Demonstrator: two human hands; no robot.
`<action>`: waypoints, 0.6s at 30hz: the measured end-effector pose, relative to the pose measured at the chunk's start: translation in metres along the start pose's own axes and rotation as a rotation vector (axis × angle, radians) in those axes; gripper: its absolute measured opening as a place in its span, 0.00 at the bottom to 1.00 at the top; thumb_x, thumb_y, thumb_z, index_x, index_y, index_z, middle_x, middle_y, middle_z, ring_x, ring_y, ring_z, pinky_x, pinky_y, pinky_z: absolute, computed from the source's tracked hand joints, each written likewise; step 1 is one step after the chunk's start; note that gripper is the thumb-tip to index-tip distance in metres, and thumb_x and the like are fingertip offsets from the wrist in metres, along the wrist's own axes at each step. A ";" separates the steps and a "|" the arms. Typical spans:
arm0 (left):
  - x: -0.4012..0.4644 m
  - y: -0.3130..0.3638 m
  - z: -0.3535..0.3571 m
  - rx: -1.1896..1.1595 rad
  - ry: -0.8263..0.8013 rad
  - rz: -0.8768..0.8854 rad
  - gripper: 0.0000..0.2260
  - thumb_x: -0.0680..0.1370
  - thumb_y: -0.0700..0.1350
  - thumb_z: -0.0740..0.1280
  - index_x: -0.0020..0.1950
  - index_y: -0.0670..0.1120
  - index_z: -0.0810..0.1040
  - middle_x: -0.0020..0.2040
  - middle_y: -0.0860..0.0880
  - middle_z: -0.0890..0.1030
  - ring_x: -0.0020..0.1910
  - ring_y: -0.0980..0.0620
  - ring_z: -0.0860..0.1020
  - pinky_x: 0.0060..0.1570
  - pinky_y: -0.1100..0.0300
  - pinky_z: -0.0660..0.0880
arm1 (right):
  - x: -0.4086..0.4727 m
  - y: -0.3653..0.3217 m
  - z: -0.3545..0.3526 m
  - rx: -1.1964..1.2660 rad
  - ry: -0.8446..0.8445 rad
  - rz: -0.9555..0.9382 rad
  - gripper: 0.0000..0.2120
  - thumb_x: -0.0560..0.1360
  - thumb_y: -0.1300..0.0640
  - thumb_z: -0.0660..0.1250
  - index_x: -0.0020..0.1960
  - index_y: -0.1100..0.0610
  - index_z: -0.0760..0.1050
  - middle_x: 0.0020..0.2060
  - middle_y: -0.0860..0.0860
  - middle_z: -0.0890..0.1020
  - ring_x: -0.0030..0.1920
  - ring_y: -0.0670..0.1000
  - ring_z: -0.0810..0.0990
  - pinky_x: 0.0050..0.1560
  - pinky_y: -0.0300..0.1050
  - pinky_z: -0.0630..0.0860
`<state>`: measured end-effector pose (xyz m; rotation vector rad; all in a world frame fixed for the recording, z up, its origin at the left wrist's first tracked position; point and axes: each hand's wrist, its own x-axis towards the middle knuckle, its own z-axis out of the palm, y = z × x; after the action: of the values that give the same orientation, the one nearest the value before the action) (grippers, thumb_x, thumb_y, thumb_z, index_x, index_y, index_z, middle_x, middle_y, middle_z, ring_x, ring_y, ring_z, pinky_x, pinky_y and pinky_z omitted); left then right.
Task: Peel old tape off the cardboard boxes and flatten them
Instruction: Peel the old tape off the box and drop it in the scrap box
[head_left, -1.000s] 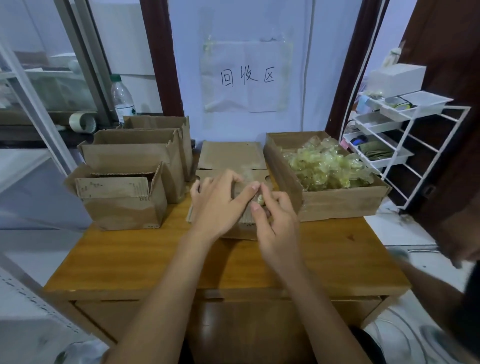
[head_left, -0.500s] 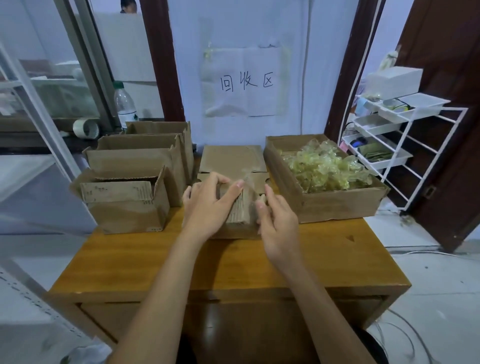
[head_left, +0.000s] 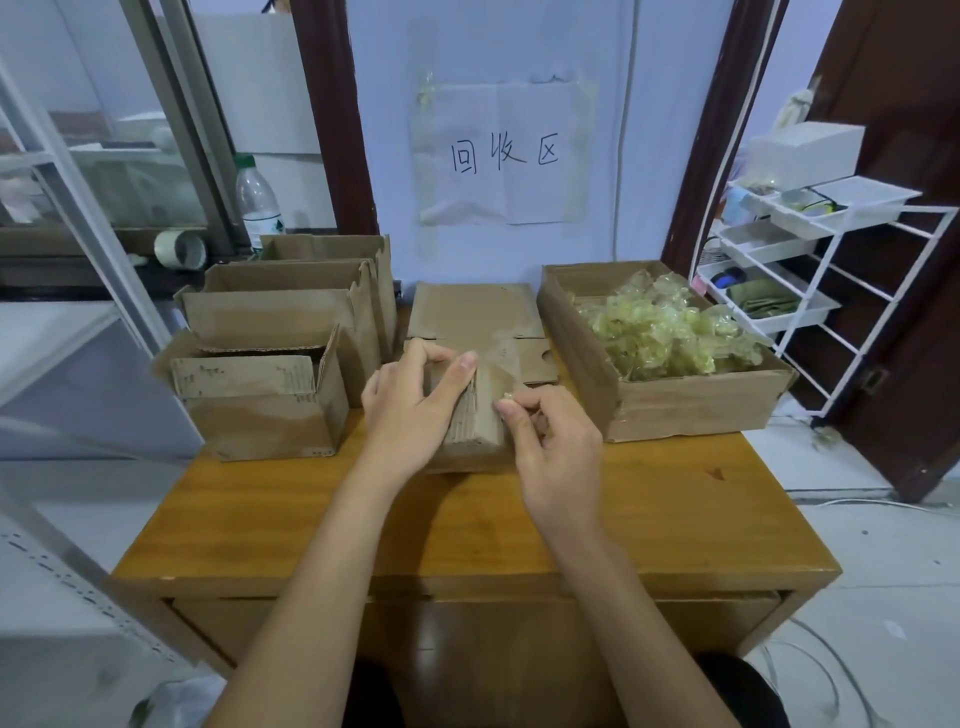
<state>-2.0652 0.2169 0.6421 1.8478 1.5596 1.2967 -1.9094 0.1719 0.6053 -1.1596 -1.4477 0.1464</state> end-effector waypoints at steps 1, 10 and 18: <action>-0.001 0.000 0.000 -0.006 0.001 -0.002 0.19 0.75 0.75 0.56 0.50 0.63 0.73 0.51 0.66 0.80 0.60 0.55 0.76 0.70 0.39 0.68 | 0.001 0.001 0.000 -0.025 -0.001 -0.016 0.05 0.81 0.58 0.70 0.47 0.56 0.81 0.41 0.46 0.79 0.42 0.41 0.75 0.43 0.30 0.69; -0.005 -0.006 -0.004 -0.040 0.004 0.006 0.17 0.76 0.75 0.56 0.49 0.64 0.72 0.51 0.66 0.79 0.60 0.57 0.76 0.70 0.38 0.67 | 0.006 0.005 0.005 -0.038 0.019 -0.122 0.17 0.83 0.47 0.65 0.43 0.59 0.80 0.36 0.47 0.77 0.35 0.44 0.73 0.37 0.31 0.68; -0.004 -0.004 -0.004 -0.019 -0.002 0.022 0.17 0.76 0.74 0.56 0.49 0.64 0.71 0.51 0.66 0.79 0.59 0.58 0.75 0.71 0.38 0.67 | 0.006 0.005 0.005 0.085 0.040 -0.028 0.18 0.78 0.47 0.72 0.35 0.55 0.73 0.34 0.48 0.76 0.36 0.46 0.74 0.37 0.36 0.69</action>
<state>-2.0703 0.2132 0.6390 1.8588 1.5245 1.3148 -1.9099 0.1809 0.6047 -1.0669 -1.4089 0.1624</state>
